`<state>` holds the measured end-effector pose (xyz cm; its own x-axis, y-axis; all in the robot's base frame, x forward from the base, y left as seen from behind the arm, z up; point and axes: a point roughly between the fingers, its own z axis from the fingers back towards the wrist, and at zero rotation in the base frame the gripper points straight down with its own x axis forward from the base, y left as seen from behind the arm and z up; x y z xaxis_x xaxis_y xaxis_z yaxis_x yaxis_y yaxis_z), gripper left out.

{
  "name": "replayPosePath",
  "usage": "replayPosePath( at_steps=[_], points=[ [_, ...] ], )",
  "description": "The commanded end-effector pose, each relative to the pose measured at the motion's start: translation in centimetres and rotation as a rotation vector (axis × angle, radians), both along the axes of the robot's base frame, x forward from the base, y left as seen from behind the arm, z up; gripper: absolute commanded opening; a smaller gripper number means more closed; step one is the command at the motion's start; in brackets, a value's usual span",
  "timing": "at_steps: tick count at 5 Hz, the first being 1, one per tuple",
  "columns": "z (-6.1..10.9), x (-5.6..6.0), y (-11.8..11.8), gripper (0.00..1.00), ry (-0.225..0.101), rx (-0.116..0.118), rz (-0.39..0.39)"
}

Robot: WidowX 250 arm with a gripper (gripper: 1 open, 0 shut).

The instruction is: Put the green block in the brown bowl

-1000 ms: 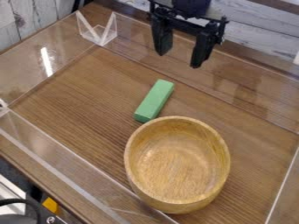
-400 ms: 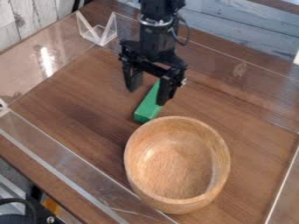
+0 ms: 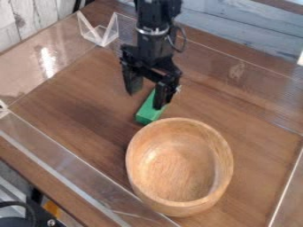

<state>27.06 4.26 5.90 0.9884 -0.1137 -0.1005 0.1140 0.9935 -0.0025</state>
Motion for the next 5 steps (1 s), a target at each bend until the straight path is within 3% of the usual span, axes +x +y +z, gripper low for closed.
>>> replayPosePath(
  at_steps=[1,3,5],
  points=[
    [0.1,1.4,0.9,1.00,-0.043,0.007,-0.040],
    [-0.4,2.7,1.0,1.00,-0.064,-0.005,-0.031],
    [-0.8,2.0,1.0,1.00,-0.083,-0.023,0.052]
  ],
)
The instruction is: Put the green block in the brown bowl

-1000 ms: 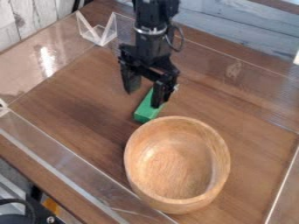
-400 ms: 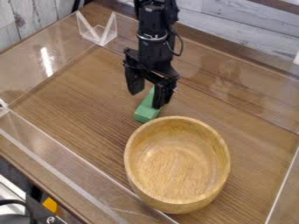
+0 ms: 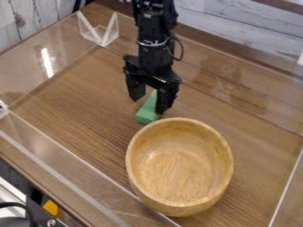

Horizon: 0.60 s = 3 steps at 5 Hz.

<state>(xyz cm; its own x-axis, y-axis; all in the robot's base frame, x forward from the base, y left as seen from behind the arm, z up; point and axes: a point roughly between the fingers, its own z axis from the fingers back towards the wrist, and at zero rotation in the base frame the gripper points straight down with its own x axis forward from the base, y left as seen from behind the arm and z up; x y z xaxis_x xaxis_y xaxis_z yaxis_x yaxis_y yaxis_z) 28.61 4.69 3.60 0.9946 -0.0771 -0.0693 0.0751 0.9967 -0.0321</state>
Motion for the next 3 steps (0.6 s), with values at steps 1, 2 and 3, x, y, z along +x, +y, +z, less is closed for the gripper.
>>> replayPosePath(
  at_steps=[1,2,3],
  points=[
    [2.10,0.31,0.82,1.00,-0.062,-0.001,0.034],
    [2.73,0.15,1.09,1.00,-0.072,-0.013,0.053],
    [3.01,0.20,1.35,1.00,-0.080,-0.021,0.152]
  ],
)
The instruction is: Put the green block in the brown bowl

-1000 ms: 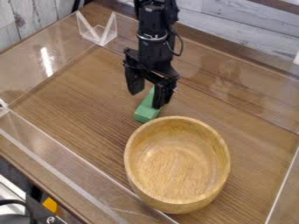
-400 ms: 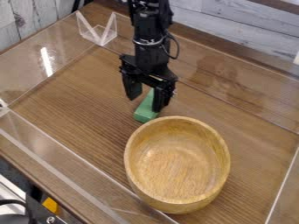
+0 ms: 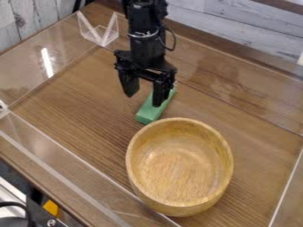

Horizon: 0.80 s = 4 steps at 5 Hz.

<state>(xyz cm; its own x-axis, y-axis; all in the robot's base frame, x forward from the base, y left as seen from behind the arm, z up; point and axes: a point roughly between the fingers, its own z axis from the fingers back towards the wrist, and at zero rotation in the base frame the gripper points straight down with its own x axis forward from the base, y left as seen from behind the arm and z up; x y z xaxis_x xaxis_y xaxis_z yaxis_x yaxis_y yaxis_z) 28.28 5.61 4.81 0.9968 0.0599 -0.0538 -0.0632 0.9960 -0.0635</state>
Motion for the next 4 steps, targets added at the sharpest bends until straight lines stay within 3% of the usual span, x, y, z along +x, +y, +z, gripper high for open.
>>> replayPosePath(
  at_steps=[1,4],
  points=[
    [2.0,0.4,0.5,1.00,-0.064,0.013,0.103],
    [0.7,0.4,0.8,1.00,-0.071,0.007,0.026]
  ],
)
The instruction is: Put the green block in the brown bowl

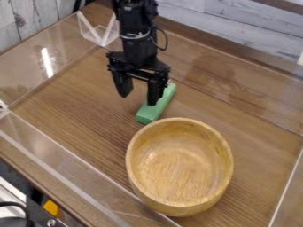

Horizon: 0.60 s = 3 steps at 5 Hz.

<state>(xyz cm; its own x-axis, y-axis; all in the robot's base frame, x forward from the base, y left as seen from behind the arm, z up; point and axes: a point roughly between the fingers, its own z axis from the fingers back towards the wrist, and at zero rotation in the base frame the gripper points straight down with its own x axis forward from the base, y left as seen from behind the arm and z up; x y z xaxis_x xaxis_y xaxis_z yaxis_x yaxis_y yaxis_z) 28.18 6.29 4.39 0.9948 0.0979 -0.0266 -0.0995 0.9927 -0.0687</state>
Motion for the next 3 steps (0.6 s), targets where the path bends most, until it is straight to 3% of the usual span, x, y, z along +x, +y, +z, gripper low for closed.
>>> replayPosePath(
  at_steps=[1,2,3],
  points=[
    [0.8,0.3,-0.5,1.00,-0.049,0.009,-0.047],
    [1.6,0.9,-0.6,1.00,-0.056,0.004,-0.032],
    [1.0,1.5,-0.7,1.00,-0.052,0.007,-0.036]
  ],
)
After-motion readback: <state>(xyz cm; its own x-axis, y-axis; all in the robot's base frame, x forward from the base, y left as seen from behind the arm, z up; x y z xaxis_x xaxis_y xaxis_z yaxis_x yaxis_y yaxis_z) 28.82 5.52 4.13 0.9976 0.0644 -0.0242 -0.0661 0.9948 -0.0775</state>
